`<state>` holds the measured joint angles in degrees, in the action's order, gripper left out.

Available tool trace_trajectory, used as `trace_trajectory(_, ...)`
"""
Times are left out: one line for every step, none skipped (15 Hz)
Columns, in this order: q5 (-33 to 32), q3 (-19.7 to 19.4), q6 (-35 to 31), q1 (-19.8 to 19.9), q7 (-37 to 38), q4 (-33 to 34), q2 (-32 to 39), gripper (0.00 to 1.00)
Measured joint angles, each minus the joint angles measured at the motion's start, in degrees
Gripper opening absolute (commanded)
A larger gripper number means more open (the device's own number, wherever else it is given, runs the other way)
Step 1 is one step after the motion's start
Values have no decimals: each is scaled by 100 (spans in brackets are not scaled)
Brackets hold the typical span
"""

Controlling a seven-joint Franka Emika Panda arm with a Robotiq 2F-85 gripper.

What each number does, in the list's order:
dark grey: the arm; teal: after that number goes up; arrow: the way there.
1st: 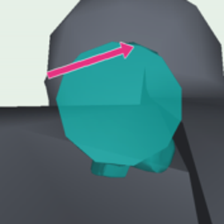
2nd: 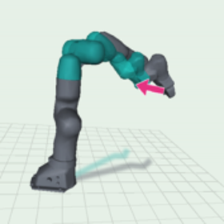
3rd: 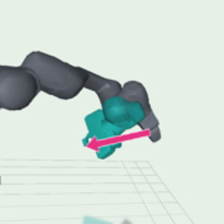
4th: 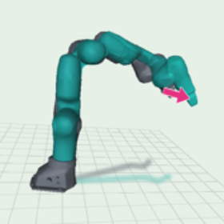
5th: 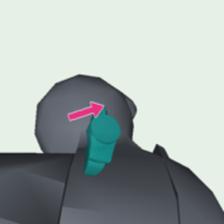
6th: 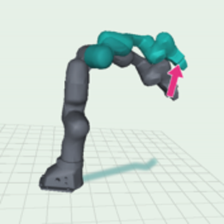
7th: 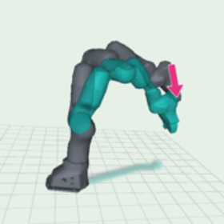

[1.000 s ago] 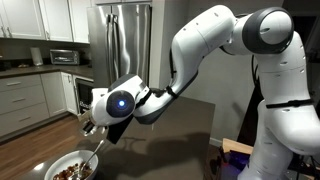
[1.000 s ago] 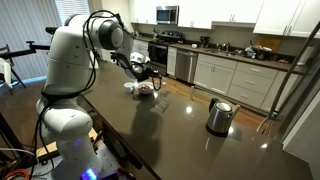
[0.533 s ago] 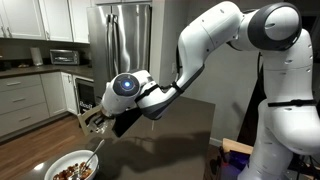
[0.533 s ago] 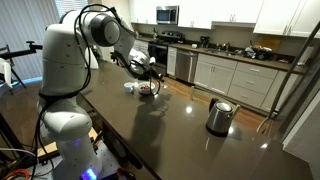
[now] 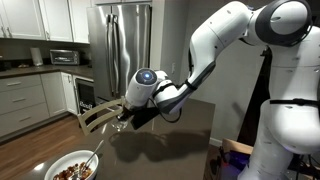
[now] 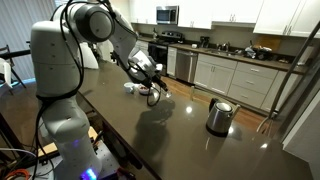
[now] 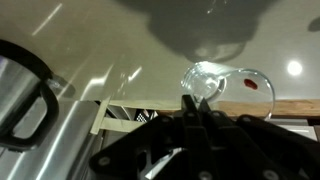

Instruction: Pour the contents in the cup into the bowl

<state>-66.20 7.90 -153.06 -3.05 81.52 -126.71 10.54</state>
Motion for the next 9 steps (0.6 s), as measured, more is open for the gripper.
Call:
trace_trajectory(119,-54,-109,85,0,-146,-41,1)
trace_trajectory(254,-112,-261,183,-1,-295,-64,1)
trace_trajectory(382,-160,-431,272,-3,-421,-67,1)
trace_trajectory(512,-206,-630,364,-6,-546,-64,1)
trace_trajectory(634,-241,-839,454,-10,-661,-54,1)
trace_trajectory(763,-271,-1043,537,-19,-763,-35,1)
trace_trajectory(883,-290,-1233,611,-24,-849,-4,1)
trace_trajectory(997,-298,-1397,675,-29,-919,32,1)
trace_trajectory(1097,-298,-1536,730,-30,-975,73,1)
